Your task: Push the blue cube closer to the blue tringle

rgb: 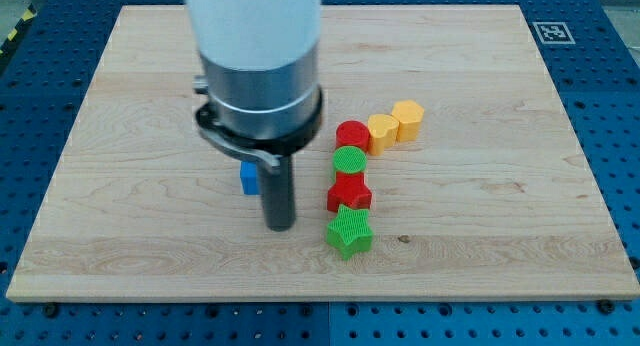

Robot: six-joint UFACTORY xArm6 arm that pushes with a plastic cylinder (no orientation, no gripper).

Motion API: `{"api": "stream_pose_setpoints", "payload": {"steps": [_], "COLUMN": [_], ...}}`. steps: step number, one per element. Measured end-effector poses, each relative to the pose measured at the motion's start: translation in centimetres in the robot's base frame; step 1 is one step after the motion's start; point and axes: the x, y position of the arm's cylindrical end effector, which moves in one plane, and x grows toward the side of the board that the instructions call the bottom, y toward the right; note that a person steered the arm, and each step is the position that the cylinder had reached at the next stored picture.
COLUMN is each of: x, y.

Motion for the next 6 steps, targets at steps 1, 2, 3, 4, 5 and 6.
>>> {"api": "stream_pose_setpoints", "payload": {"steps": [1,2,3,4,5,6], "x": [-4.8,-7.6,-7.8,-7.4,-7.7,-7.2], "y": [-0.7,-1.1,-0.7,1.2,-1.2,-3.1]}}
